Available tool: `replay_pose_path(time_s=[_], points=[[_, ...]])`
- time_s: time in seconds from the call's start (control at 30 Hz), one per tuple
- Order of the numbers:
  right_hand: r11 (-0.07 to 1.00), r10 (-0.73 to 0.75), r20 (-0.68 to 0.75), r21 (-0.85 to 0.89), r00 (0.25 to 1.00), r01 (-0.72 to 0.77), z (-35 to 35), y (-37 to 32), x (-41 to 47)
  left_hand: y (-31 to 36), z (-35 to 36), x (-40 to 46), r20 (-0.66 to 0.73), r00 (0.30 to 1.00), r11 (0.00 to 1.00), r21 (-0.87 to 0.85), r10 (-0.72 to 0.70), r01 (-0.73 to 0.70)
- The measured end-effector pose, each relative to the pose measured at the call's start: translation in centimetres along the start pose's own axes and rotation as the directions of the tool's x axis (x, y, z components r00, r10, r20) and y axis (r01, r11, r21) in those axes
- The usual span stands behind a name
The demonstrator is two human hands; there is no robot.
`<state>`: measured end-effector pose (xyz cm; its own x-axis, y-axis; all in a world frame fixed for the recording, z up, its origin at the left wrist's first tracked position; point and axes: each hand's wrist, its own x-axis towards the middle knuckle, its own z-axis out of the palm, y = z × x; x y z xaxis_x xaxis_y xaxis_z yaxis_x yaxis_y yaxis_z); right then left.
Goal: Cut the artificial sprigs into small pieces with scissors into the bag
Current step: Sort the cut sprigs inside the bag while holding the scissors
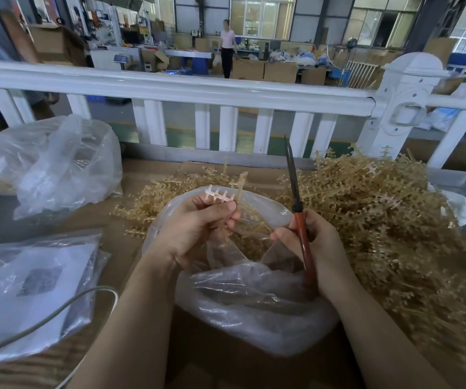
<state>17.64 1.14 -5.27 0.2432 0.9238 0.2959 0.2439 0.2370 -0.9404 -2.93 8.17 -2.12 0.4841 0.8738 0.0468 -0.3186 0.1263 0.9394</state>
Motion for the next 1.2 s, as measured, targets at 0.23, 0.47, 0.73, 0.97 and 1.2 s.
replay_pose_path(time_s=[0.23, 0.47, 0.73, 0.97, 1.2], points=[[1.000, -0.002, 0.016, 0.003, 1.000, 0.002, -0.2, 0.5, 0.0, -0.4, 0.1, 0.4, -0.028, 0.991, 0.991, -0.009, 0.134, -0.135], [0.993, -0.029, 0.044, 0.116, 0.999, 0.024, 0.0, -0.7, -0.3, -1.3, 0.8, 0.8, 0.022, 0.922, 0.895, 0.234, 0.385, -0.380], [0.999, -0.002, 0.058, 0.051, 0.998, -0.001, 0.2, -0.7, -0.2, -2.2, 2.0, 0.5, 0.168, 0.884, 0.778, 0.424, 0.437, -0.464], [0.996, 0.006, 0.010, 0.090, 1.000, -0.007, 0.2, -0.2, 0.0, -2.2, 1.9, 0.6, 0.137, 0.929, 0.776, 0.515, 0.345, -0.364], [0.990, 0.030, -0.012, 0.138, 0.999, -0.028, 0.1, -0.9, -0.2, -1.8, 0.9, 0.8, -0.054, 0.998, 0.983, 0.183, 0.034, -0.024]])
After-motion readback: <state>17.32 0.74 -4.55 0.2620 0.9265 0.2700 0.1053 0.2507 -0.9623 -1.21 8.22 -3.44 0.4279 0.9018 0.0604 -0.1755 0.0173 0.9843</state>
